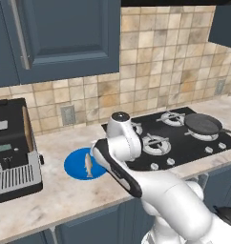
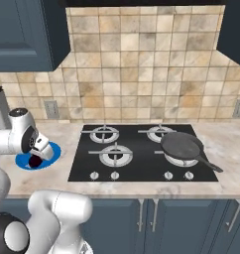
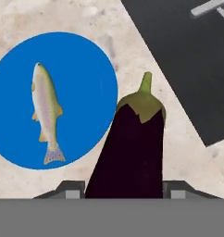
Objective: Place the fish on the plate and place the eggplant on the same plate.
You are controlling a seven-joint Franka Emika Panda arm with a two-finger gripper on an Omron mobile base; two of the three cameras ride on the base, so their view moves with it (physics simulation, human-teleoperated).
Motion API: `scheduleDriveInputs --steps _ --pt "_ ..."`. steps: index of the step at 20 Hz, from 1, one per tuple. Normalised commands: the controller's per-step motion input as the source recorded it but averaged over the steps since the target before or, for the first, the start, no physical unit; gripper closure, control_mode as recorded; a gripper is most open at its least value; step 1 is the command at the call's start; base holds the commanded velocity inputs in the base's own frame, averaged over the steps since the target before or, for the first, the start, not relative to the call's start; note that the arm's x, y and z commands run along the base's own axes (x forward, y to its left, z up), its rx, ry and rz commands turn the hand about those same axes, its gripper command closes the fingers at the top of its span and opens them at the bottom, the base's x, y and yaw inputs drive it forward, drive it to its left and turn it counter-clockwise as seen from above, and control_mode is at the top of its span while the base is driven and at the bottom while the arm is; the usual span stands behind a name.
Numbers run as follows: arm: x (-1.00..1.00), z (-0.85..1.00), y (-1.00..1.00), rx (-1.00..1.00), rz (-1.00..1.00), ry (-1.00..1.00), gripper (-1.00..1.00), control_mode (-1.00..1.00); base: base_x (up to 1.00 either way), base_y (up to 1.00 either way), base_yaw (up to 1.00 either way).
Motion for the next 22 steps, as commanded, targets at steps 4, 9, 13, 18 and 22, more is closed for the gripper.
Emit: scheduleDriveInputs --steps 4,9,13,18,22 --pt "0.37 0.0 0.34 0.0 0.0 0.01 1.0 -1.0 0.0 0.0 0.0" --pt "0.68 0.0 0.16 0.0 0.05 0.04 1.0 -1.0 0.0 0.0 0.0" --pt "0.58 -0.04 0.0 0.0 0.04 0.0 1.0 -1.0 0.0 0.0 0.0" --pt "0.07 -0.15 0.0 0.0 0.0 0.02 1.0 -1.0 0.0 0.0 0.0" --pt "0.0 -0.24 0.23 0.0 0.0 0.0 1.0 -1.0 0.0 0.0 0.0"
